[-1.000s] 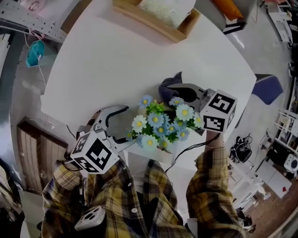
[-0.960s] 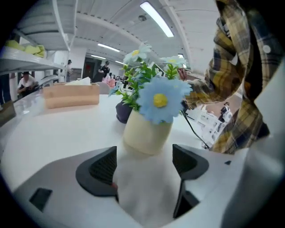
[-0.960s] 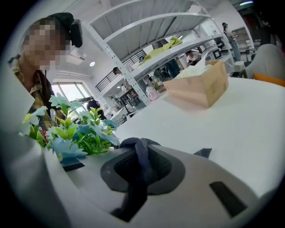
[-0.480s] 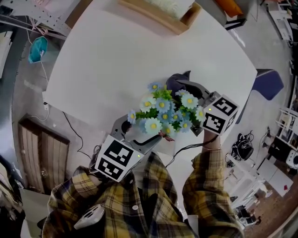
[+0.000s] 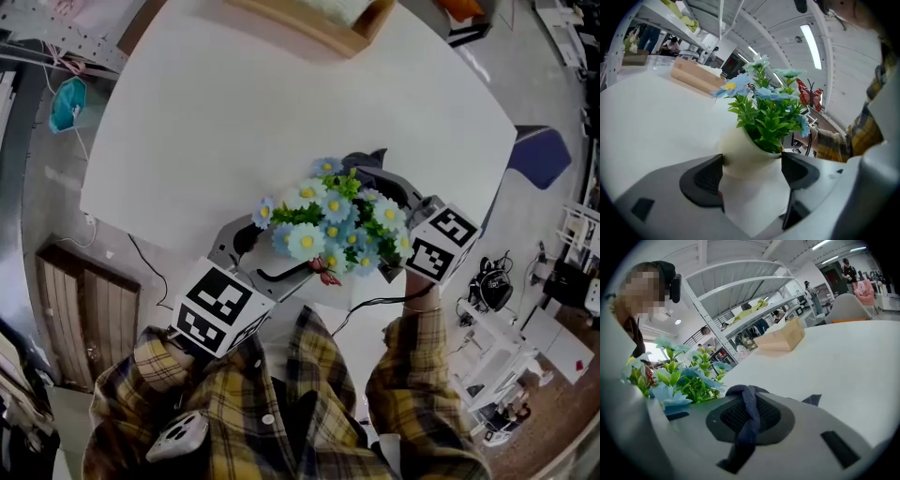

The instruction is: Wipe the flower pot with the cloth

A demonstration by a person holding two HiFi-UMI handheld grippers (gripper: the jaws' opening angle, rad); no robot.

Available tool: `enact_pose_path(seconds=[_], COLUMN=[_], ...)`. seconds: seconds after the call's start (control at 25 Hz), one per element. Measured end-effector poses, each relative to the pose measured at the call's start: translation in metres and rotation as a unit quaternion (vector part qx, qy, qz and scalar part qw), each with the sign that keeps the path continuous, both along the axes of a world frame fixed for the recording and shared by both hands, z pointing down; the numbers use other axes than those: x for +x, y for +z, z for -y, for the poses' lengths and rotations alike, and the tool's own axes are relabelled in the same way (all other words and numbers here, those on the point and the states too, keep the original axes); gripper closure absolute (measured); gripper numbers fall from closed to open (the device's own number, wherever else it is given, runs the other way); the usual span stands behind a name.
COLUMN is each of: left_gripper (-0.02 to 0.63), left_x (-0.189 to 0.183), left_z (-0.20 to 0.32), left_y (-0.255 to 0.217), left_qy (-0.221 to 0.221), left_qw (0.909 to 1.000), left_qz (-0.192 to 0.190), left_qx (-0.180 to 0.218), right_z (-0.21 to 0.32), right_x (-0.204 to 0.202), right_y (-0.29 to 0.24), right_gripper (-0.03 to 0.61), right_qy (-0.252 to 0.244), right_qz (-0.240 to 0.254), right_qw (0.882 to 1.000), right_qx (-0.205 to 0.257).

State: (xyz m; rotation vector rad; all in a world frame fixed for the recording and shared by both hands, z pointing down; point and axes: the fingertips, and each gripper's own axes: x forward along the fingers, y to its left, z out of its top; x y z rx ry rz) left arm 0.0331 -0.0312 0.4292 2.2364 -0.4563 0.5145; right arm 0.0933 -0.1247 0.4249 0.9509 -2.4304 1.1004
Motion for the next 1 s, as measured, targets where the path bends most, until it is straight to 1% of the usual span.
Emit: enact_pose_path(seconds=[0.08,0.16,0.28,0.36,0.48,0.64,0.76,0.92,1.0], left_gripper=[0.215,0.215,0.215,0.215,0.215,0.215,0.215,0.215,0.213], left_x=[0.000,0.003,0.011,0.016,0.021,0.026,0.029,0.030,0.030], left_z=[0.000,0.002,0.005,0.004,0.001,-0.003,0.000,0.009,0.012], left_y=[0.000,-0.002,-0.005,-0.005,-0.007,-0.014,-0.016,-0.012,-0.012], left_qy=[0.038,0.086,0.162,0.205,0.258,0.312,0.347,0.390,0.402], left_qw=[0.9991,0.9953,0.9838,0.9752,0.9615,0.9434,0.9294,0.9114,0.9056], left_qz=[0.002,0.006,0.013,0.011,0.003,-0.002,0.000,-0.001,-0.003], left_qx=[0.019,0.044,0.076,0.083,0.095,0.112,0.125,0.130,0.134], right_z=[-0.003,-0.004,-0.003,-0.002,-0.003,-0.006,-0.003,0.008,0.011], right_x=[-0.002,-0.001,-0.002,-0.003,-0.007,-0.013,-0.013,-0.013,-0.014], right_y=[0.002,0.004,0.003,0.003,0.002,-0.004,-0.005,0.000,0.000], right_gripper=[0.563,0.563,0.563,0.563,0.563,0.563,0.563,0.563,0.563], right_qy=[-0.020,-0.047,-0.082,-0.099,-0.126,-0.145,-0.139,-0.130,-0.128], right_qz=[-0.004,-0.011,-0.010,-0.004,0.001,0.014,0.022,0.032,0.031], right_qw=[1.000,0.999,0.997,0.995,0.992,0.989,0.990,0.990,0.991], right_qx=[-0.003,-0.007,-0.013,-0.017,-0.025,-0.031,-0.031,-0.037,-0.037])
